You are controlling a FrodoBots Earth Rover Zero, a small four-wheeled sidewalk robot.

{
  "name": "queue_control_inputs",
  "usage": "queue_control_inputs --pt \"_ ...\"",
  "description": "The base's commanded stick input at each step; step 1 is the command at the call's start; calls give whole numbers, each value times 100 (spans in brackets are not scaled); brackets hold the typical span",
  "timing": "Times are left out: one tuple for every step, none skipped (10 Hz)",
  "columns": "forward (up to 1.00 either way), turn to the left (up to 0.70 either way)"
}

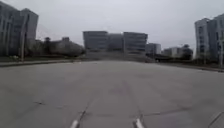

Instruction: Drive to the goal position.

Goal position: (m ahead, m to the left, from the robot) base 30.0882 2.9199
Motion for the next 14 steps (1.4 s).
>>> queue_control_inputs --pt "100 2" --pt "100 2" --pt "100 2" --pt "100 2" --pt "100 2" --pt "100 2" --pt "100 2" --pt "100 2" --pt "100 2" --pt "100 2" --pt "100 2" --pt "100 2" --pt "100 2" --pt "100 2"
